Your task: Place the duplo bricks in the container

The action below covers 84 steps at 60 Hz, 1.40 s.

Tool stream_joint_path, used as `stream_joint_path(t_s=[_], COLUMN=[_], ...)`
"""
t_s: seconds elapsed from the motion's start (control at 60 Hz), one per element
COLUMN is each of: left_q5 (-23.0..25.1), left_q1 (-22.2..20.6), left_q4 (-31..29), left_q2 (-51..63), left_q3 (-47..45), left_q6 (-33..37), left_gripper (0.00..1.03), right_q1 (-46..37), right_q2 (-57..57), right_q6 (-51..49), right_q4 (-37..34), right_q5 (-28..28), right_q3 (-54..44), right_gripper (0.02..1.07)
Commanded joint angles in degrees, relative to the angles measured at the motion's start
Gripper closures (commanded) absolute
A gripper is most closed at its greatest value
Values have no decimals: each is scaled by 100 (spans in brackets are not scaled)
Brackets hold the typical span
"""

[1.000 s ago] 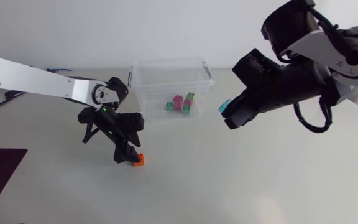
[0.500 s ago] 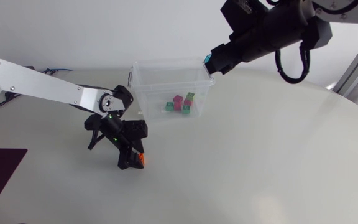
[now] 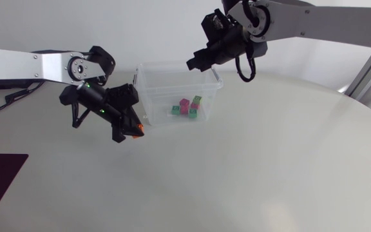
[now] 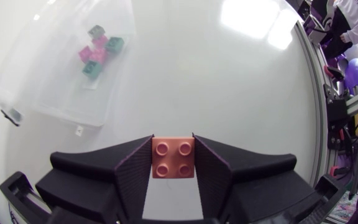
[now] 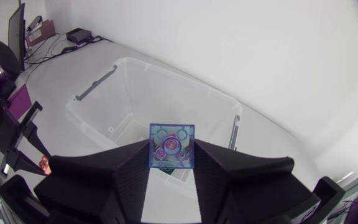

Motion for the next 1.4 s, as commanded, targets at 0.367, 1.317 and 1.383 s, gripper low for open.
stream_joint_path(t_s=[0.367, 1.317, 1.383], left_q5=[337, -3381, -3389], left_q1=[231, 3, 3], left_q4=[2198, 2497, 2629], left_q2=[74, -1279, -1903], left_q3=[1509, 1184, 665], left_q6=[-2196, -4086, -4016], left_gripper=[64, 4, 4], right_q1=[-109, -689, -803], right_q2=[1263, -5180, -5443], right_q6=[159, -43, -298], right_q4=[243, 1386, 1333], right_q5=[237, 1107, 1151], right_q3=[1047, -4851, -5141], right_gripper=[6, 6, 6])
